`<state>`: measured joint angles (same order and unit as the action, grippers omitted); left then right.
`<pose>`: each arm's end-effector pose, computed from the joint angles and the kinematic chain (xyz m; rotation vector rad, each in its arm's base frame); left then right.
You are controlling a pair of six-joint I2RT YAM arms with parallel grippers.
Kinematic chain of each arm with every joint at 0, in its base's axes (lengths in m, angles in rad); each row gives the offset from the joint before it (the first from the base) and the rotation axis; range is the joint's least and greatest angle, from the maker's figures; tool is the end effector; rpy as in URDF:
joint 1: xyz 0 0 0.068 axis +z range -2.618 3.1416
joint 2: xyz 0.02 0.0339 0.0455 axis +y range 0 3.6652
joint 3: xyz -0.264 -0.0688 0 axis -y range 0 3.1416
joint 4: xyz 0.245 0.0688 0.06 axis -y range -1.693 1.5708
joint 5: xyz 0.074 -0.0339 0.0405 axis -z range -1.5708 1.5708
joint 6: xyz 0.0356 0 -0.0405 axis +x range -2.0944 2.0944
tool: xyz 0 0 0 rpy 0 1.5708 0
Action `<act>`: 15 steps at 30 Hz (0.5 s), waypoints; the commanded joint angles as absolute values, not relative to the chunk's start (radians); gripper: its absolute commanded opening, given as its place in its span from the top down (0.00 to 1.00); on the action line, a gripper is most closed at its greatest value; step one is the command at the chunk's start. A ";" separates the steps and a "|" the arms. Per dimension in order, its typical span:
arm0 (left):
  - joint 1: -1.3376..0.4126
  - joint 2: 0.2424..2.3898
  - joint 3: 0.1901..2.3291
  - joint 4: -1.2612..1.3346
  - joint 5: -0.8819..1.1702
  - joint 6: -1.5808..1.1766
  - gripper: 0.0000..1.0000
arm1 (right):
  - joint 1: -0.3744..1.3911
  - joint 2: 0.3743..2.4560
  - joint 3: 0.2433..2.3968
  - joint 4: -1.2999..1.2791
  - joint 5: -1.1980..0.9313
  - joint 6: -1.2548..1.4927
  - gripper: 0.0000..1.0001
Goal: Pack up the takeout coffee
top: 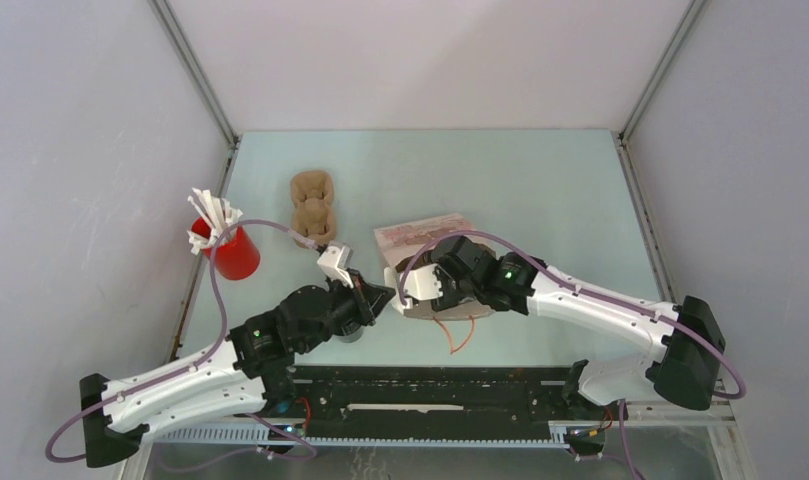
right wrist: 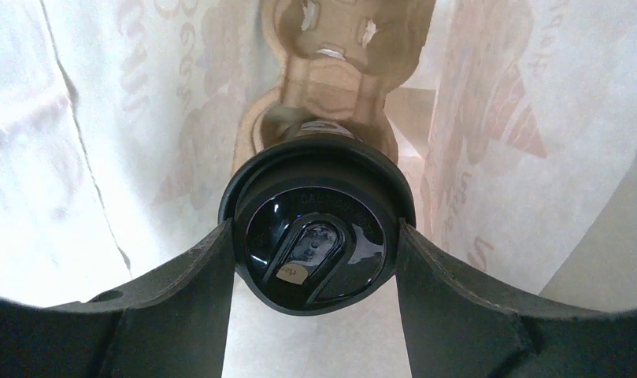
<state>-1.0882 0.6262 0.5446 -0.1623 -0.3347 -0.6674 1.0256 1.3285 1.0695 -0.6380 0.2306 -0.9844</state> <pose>0.0844 -0.1360 0.2821 0.1505 1.8984 -0.9316 0.1504 0.2323 0.2801 -2.0161 1.3981 -0.2662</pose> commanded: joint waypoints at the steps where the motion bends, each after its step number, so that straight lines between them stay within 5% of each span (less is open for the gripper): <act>1: -1.085 0.617 0.503 -0.210 -0.397 -0.702 1.00 | 1.012 1.356 1.050 -0.561 0.170 -1.039 0.83; 15: -1.085 0.617 0.534 -0.253 -0.370 -0.677 1.00 | 0.998 1.365 0.883 -0.226 0.316 -1.196 0.84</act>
